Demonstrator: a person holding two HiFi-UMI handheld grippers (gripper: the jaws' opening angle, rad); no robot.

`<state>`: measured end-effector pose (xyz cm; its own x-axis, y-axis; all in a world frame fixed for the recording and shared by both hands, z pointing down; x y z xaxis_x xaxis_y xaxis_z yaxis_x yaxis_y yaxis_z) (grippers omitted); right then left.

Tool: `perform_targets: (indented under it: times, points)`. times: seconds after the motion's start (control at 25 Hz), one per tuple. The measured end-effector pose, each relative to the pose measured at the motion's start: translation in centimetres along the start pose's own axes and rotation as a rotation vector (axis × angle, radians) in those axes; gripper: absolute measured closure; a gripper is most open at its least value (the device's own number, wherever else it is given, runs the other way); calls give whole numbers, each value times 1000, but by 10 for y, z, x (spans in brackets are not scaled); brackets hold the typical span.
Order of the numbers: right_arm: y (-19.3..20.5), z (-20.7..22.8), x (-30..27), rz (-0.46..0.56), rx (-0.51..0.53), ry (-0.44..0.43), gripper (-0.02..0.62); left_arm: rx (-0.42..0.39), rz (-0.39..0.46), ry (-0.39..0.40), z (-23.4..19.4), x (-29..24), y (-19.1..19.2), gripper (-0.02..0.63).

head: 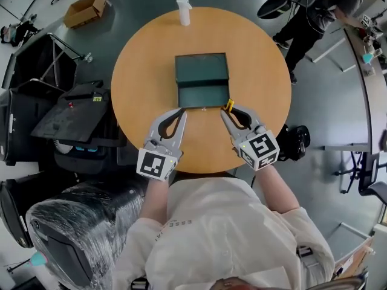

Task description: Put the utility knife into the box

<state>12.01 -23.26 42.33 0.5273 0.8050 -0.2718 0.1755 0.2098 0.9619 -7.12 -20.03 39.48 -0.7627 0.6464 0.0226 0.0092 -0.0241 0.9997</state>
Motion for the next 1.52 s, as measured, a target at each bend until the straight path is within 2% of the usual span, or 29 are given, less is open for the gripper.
perform_targets:
  times: [0.32, 0.52, 0.76, 0.88, 1.16, 1.32, 1.52]
  points:
    - [22, 10, -73, -167, 3, -5, 554, 49, -23, 22, -51, -18, 24, 591]
    - [56, 6, -123, -315, 100, -58, 554, 121, -31, 11, -76, -20, 47, 591]
    - [101, 9, -180, -516, 135, -142, 554, 137, -81, 28, -100, -25, 70, 591]
    - [124, 8, -197, -628, 136, -199, 554, 176, -94, 12, -108, -25, 84, 591]
    - [165, 9, -219, -836, 210, -221, 554, 231, -103, 11, -116, -27, 104, 591]
    - [177, 8, -223, -883, 256, -206, 552, 251, -112, -4, -125, -27, 114, 591]
    - [182, 11, -221, -876, 226, -204, 543, 265, -111, -17, -131, -27, 115, 591]
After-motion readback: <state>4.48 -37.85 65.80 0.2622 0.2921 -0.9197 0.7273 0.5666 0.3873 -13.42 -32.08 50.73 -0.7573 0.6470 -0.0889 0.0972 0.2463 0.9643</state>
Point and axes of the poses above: the fingertips, and each gripper's own axes: x backward along the fingers, z to its right, y out of its underside, the point moved 7 cm from there along x, backward along the fingers, and after that the axes turned 14 degrees about y, right-handed, at the moved point
